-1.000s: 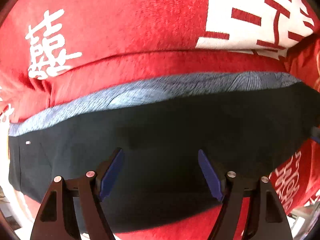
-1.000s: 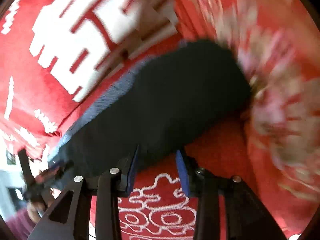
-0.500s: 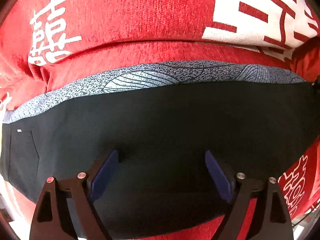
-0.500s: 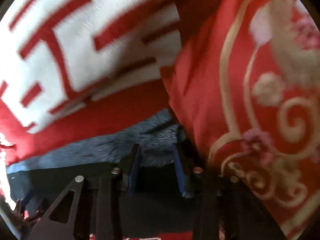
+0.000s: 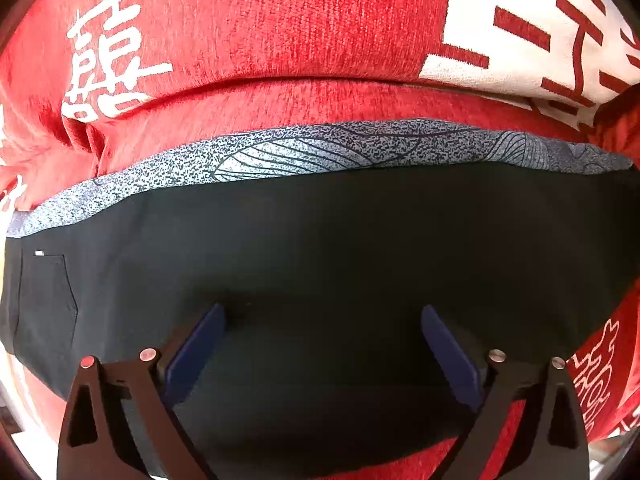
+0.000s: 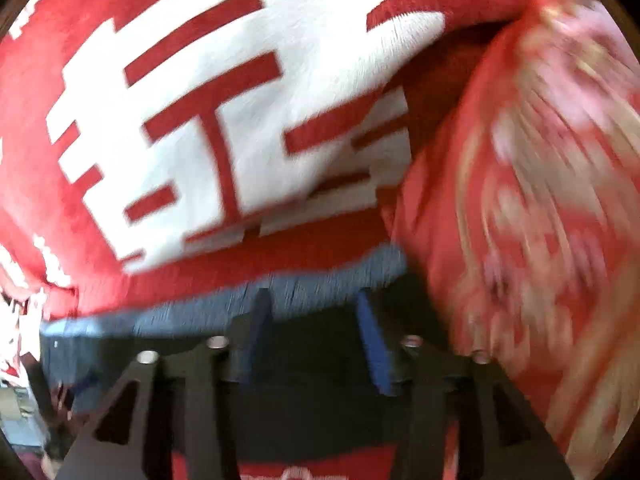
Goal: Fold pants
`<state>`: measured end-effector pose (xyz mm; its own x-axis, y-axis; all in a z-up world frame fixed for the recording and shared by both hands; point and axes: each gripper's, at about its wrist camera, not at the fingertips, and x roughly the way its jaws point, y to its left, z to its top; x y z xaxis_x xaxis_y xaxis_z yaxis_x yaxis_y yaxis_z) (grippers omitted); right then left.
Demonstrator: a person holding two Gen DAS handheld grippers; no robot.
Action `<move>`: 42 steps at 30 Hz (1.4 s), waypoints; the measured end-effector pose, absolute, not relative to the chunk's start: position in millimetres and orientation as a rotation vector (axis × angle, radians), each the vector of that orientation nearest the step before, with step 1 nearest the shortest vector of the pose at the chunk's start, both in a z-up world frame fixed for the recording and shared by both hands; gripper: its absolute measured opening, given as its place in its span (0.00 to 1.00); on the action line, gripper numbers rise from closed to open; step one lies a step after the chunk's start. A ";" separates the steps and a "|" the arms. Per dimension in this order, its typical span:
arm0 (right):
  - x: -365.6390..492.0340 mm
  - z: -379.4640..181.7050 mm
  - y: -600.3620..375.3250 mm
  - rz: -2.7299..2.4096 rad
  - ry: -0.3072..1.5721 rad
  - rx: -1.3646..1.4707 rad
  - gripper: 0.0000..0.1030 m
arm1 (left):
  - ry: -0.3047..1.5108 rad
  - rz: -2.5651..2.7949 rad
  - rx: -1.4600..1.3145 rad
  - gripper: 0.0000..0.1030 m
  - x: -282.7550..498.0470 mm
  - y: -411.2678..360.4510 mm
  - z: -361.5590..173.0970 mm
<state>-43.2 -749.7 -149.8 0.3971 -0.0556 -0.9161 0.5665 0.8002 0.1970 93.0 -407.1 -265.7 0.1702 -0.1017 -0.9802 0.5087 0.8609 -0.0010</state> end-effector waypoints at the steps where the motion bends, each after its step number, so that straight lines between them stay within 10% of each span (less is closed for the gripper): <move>1: -52.6 -150.5 -742.0 -0.413 1.107 0.543 0.51 | 1.338 -0.447 0.365 0.96 92.9 -407.5 -265.3; 16: -123.6 -190.7 -653.8 -0.200 1.219 0.938 0.51 | 1.396 -0.409 0.362 0.97 87.2 -383.8 -251.6; 42: -47.3 -259.5 -391.4 0.088 1.108 1.352 0.55 | 1.373 -0.226 0.291 0.97 211.8 -89.9 -260.2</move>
<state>-47.3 -391.4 -259.5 0.5250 0.6258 -0.5769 0.5268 0.2935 0.7977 211.8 -89.9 -260.2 0.1840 0.0111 -0.9829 0.3255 0.9428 0.0716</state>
